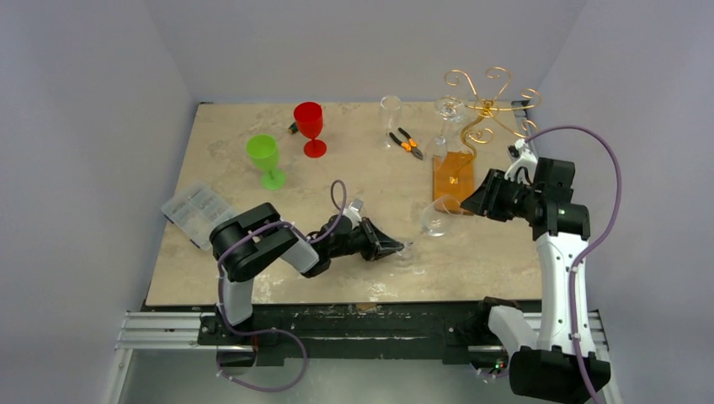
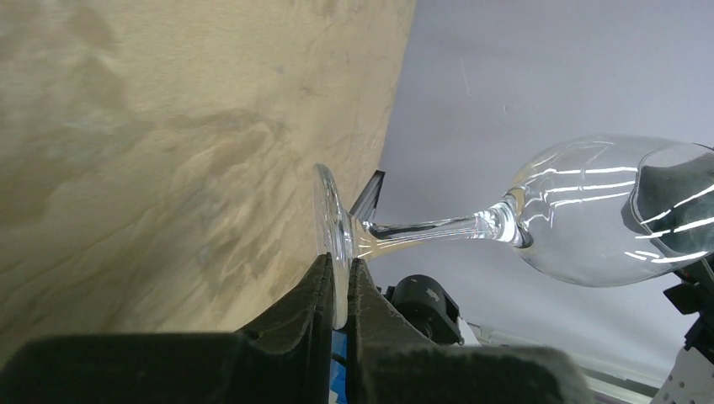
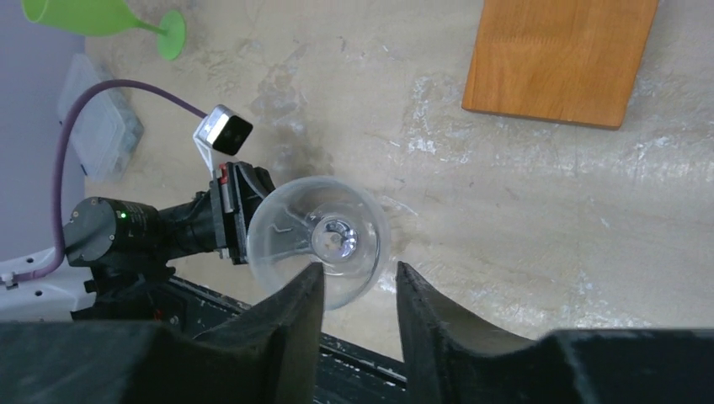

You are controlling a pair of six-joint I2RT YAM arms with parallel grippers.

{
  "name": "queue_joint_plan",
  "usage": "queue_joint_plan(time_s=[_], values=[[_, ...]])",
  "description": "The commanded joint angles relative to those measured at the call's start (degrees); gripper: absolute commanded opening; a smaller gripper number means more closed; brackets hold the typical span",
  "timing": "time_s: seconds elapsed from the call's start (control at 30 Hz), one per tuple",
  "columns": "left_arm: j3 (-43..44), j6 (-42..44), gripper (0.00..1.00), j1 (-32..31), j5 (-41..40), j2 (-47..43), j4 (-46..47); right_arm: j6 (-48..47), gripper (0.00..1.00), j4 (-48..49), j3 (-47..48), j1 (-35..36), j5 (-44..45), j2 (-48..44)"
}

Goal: Place the wine glass upside down on the wine glass rack
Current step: Turn the wine glass upside down at the wine rack.

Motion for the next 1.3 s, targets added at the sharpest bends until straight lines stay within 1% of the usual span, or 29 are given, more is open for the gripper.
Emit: queue_joint_plan(time_s=[0.0,0.13,0.33,0.4,0.57,0.63,0.73,0.87,1.0,1.1,1.23,1.27], values=[[-2.9,0.8,0.00,2.1,-0.7,-4.2,7.1,-1.4,0.43,2.0,0.2,0.1,-1.8,-1.8],[-6.2,1.1,0.00,3.9,-0.2,-5.2,9.0,-2.4,0.54,2.2,0.4,0.1,-3.6,-2.3],[-10.2,3.8,0.00,6.4,2.1,-6.9,8.8,-8.2,0.71,1.7,1.4,0.1,-7.2,-5.2],[-11.1,5.3,0.00,7.1,2.9,-8.0,7.5,-10.1,0.74,1.5,2.0,0.0,-8.2,-6.0],[-12.4,10.7,0.00,8.4,4.1,-13.0,0.4,-14.9,0.75,0.3,3.2,-1.5,-11.9,-7.7],[-12.5,14.0,0.00,8.6,4.1,-16.8,-4.3,-16.1,0.75,-0.3,3.8,-2.2,-12.5,-8.7],[-12.0,19.6,0.00,8.7,3.6,-23.3,-14.3,-18.0,0.75,-2.2,5.2,-2.5,-13.0,-10.2],[-9.0,29.2,0.00,8.7,0.4,-32.9,-33.1,-19.3,0.75,-4.7,9.4,-2.7,-13.8,-11.2],[-3.1,39.5,0.00,8.8,-5.0,-41.3,-51.5,-19.4,0.75,-6.3,14.4,-2.8,-15.6,-10.5],[2.0,46.8,0.00,8.7,-9.3,-45.8,-65.2,-19.9,0.75,-7.7,18.4,-2.9,-19.2,-8.7],[9.2,55.7,0.00,8.8,-15.6,-50.1,-76.3,-23.1,0.74,-11.2,22.9,-2.8,-21.9,-4.3],[11.1,58.2,0.00,8.7,-16.0,-50.7,-78.4,-24.1,0.74,-12.5,23.6,-2.8,-23.3,-3.1]])
